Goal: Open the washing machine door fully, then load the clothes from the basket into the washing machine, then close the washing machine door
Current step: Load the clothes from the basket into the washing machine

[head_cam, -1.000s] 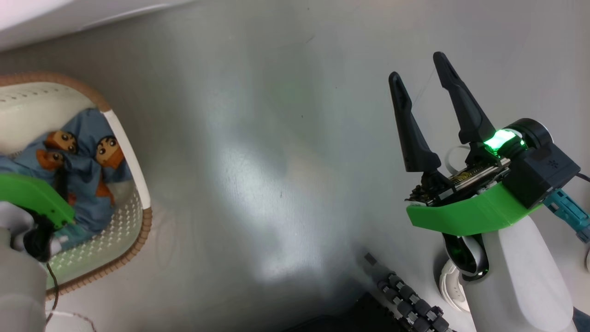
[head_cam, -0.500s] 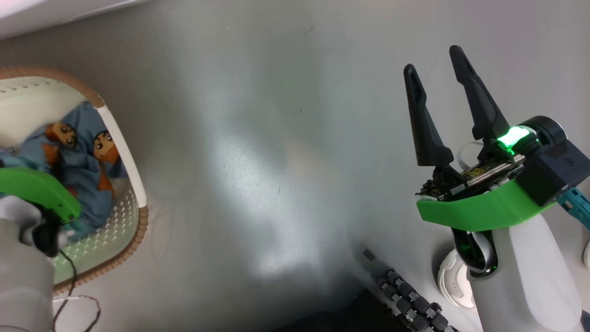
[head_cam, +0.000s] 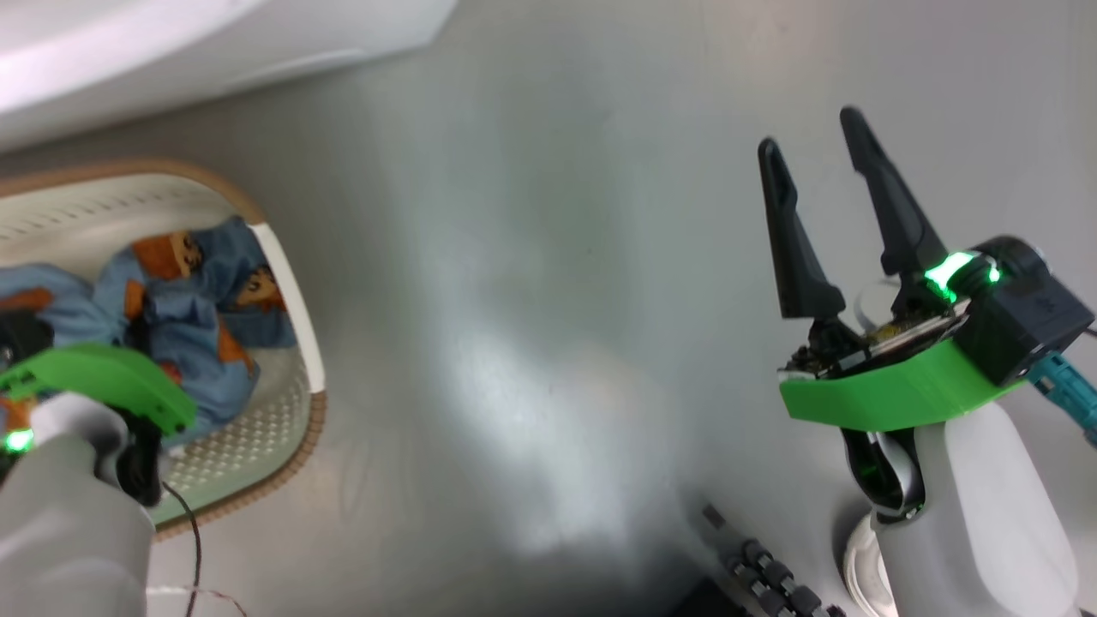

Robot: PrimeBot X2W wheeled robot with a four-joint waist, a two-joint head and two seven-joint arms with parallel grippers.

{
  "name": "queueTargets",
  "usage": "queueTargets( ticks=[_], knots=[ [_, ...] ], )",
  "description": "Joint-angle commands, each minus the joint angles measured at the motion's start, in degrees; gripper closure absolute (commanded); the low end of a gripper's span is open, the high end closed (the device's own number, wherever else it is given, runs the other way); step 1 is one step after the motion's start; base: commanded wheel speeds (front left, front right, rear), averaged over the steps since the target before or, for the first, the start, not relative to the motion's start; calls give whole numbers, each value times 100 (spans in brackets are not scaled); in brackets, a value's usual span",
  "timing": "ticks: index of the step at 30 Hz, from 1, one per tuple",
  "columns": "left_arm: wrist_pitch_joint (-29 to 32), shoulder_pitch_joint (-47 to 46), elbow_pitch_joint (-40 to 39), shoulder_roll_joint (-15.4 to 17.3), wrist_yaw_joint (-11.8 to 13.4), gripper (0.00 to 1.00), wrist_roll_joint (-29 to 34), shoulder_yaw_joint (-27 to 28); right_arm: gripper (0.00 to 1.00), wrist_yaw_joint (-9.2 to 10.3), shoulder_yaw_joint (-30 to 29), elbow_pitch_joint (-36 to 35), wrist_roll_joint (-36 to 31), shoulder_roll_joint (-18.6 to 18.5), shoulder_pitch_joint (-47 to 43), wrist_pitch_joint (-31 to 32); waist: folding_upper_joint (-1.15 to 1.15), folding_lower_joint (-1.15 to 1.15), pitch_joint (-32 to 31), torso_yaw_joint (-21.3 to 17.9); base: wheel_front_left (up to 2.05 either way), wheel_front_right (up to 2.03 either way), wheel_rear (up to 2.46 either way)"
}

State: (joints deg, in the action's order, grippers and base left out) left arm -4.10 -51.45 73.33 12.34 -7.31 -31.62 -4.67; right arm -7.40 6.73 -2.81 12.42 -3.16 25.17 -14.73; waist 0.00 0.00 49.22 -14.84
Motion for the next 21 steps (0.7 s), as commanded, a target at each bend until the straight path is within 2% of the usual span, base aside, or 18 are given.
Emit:
queueTargets(
  ticks=[1, 11, 20, 21],
  knots=[
    [-167, 383, -24, 167, -12, 100, -85, 81, 0, -9, 83, -74, -105, 28, -317, -27, 0, 0, -373, 211, 0, 0, 0],
    [-883, 1251, -531, -225, -16, 100, -501, -99, 0, -9, -30, 195, -200, 28, -717, -27, 0, 0, -1625, 655, 0, 0, 0],
    [-1082, 2153, -1355, -370, -17, 100, -648, -256, 0, -9, -153, 409, -326, 28, -1285, -27, 0, 0, -2694, 1108, 0, 0, 0],
    [-1085, 2366, -1636, -395, -17, 100, -639, -177, 0, -9, -176, 435, -332, 28, -1408, -27, 0, 0, -2902, 1196, 0, 0, 0]
  ],
)
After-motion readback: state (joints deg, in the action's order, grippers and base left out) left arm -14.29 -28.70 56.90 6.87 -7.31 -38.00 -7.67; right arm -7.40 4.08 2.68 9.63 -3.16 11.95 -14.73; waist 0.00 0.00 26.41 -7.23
